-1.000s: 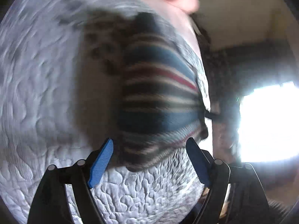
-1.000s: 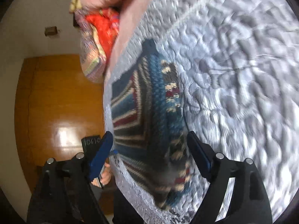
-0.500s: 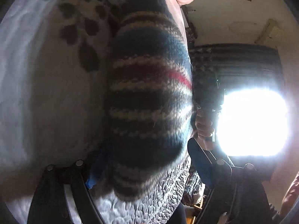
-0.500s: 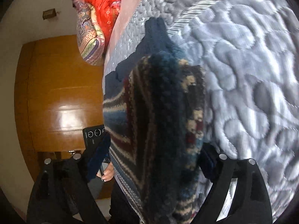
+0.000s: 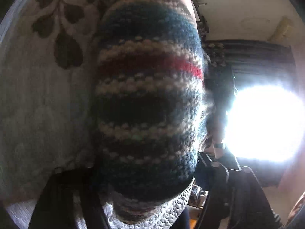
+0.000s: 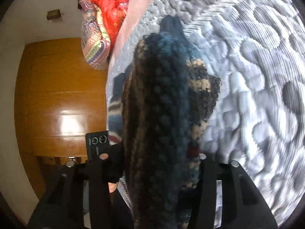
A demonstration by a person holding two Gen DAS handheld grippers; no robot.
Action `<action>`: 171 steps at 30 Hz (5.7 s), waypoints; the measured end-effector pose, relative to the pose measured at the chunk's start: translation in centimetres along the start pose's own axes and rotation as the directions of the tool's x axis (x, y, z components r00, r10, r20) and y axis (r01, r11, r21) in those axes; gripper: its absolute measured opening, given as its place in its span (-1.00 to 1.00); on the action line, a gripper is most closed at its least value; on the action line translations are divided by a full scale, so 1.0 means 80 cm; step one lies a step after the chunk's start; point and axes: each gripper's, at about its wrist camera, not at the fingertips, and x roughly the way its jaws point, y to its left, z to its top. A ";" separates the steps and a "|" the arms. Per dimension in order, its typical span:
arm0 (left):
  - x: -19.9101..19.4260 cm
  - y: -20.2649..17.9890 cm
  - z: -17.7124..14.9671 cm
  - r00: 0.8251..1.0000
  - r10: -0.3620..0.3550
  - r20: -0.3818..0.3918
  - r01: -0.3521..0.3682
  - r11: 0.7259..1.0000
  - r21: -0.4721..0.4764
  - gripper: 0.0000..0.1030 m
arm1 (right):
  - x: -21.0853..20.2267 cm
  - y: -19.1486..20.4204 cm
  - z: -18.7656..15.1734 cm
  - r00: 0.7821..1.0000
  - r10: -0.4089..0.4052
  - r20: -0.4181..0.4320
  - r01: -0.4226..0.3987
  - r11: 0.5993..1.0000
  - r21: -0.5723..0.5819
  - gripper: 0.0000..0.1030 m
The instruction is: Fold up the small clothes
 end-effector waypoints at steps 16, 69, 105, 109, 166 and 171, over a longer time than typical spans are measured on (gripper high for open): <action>-0.143 -0.019 -0.125 1.000 0.010 0.029 -0.013 0.991 0.133 0.11 | 0.049 0.109 -0.139 0.994 0.113 0.009 -0.112 0.990 -0.089 -0.20; -0.163 0.043 -0.307 0.984 0.160 -0.083 -0.164 0.985 -0.045 0.25 | 0.223 0.229 -0.379 0.889 -0.446 -0.102 0.349 0.806 -0.479 -0.71; -0.164 0.035 -0.271 0.981 0.182 0.072 -0.183 0.983 0.006 0.12 | 0.215 0.177 -0.328 0.852 -0.523 0.003 0.494 0.803 -0.332 -1.00; -0.184 -0.004 -0.308 0.993 0.076 0.086 -0.081 0.995 0.061 0.22 | 0.202 0.222 -0.342 0.874 -0.485 0.032 0.464 0.813 -0.351 -0.86; -0.052 -0.075 -0.444 0.515 0.732 0.445 -0.661 0.009 0.750 -0.83 | 0.123 0.238 -0.436 0.894 -0.441 0.082 0.445 0.850 -0.281 -0.63; -0.029 -0.040 -0.443 0.482 0.802 0.353 -0.617 0.025 0.786 -1.00 | 0.157 0.241 -0.456 0.873 -0.486 0.051 0.472 0.811 -0.345 -0.55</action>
